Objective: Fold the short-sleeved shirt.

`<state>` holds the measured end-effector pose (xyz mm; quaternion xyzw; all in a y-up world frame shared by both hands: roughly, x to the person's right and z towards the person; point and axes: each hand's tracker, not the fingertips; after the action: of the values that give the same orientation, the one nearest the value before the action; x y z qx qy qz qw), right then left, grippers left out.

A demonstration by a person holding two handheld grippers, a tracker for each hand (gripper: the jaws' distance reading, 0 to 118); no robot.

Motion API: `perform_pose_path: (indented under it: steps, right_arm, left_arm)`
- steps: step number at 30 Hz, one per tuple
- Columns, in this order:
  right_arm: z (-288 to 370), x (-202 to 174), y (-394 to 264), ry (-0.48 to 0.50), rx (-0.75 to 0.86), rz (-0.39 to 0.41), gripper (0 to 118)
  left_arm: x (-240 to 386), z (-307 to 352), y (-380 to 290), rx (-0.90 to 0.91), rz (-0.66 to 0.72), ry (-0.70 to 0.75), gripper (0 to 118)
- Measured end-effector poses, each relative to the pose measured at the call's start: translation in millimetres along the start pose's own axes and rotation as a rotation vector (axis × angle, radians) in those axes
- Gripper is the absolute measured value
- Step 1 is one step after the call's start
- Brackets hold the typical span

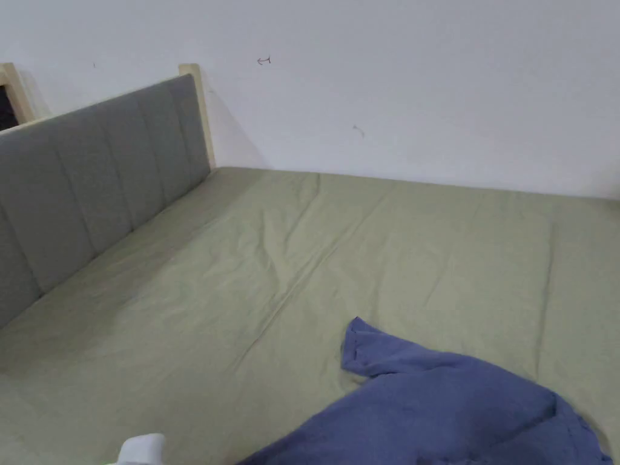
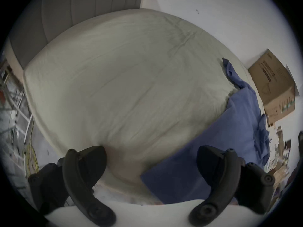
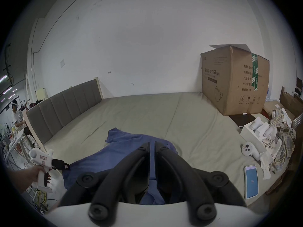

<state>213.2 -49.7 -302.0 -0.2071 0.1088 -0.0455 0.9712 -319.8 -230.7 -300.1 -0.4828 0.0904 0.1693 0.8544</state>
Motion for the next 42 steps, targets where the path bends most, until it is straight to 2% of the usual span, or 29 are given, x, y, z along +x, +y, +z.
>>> perform_pose_path:
  steps: [2,4,7,9,10,12,16,19,21,22,23,25,26,27,30,35,37,38,40,42]
  right_arm:
    - [-7.4,-4.7,-4.1,0.000,-0.031,-0.003,6]
    - [-14.1,-9.8,-6.9,0.009,-0.059,-0.005,6]
    - [-22.5,-18.5,-10.6,0.034,-0.077,0.003,6]
    - [-30.0,-25.0,-11.4,0.057,-0.090,0.019,6]
    - [-35.0,-28.7,-10.9,0.073,-0.099,0.028,6]
    - [-53.6,-36.3,-3.7,0.137,-0.132,0.040,6]
    - [-124.0,-52.9,33.9,0.279,-0.192,0.075,6]
    - [-205.5,-57.9,65.2,0.373,-0.331,0.042,6]
    - [-258.9,-60.9,77.7,0.373,-0.409,0.041,6]
    - [-286.7,-62.1,81.8,0.376,-0.475,0.057,10]
    - [-311.5,-62.4,83.0,0.352,-0.511,0.061,33]
    - [-358.0,-64.6,78.8,0.279,-0.638,0.083,107]
    - [-377.0,-66.0,72.3,0.268,-0.694,0.107,117]
    - [-387.1,-64.2,70.6,0.283,-0.669,0.128,117]
    - [-421.2,-70.8,47.6,0.177,-0.758,0.224,117]
    - [-457.1,-72.8,11.9,0.055,-0.908,0.311,114]
    - [-452.0,-76.1,4.9,0.094,-0.922,0.343,106]
    - [-441.2,-80.4,7.4,0.120,-0.888,0.351,97]
    - [-431.5,-85.6,10.1,0.174,-0.874,0.380,70]
    - [-427.4,-89.1,15.2,0.186,-0.882,0.384,66]
  left_arm:
    - [13.0,-8.3,-0.5,-0.037,-0.122,0.056,118]
    - [29.5,-3.6,-12.4,0.024,-0.249,0.111,114]
    - [35.8,11.8,-27.4,0.135,-0.294,0.086,74]
    - [35.8,25.1,-33.0,0.184,-0.287,0.088,13]
    - [34.4,30.0,-32.6,0.198,-0.274,0.042,1]
    - [36.0,38.4,-29.1,0.189,-0.220,-0.040,1]
    - [48.0,61.5,-6.4,0.337,-0.315,-0.012,1]
    - [51.7,85.3,11.5,0.433,-0.214,-0.084,1]
    - [50.2,95.5,19.6,0.484,-0.144,-0.122,1]
    - [49.7,98.0,21.7,0.502,-0.121,-0.113,1]
    - [49.4,98.9,22.3,0.518,-0.100,-0.088,1]
    - [44.9,97.5,21.3,0.535,-0.047,-0.024,1]
    - [39.4,95.3,20.4,0.533,-0.001,-0.023,1]
    - [32.7,92.8,19.3,0.530,0.046,-0.034,1]
    - [16.4,80.9,15.8,0.490,0.155,-0.031,1]
    - [9.6,60.7,6.0,0.446,0.143,0.019,1]
    - [9.1,56.0,3.3,0.425,0.141,0.029,1]
    - [8.1,54.2,2.6,0.420,0.145,0.026,1]
    - [6.1,51.6,3.2,0.408,0.160,0.017,1]
    - [5.5,52.3,3.5,0.398,0.173,0.015,1]
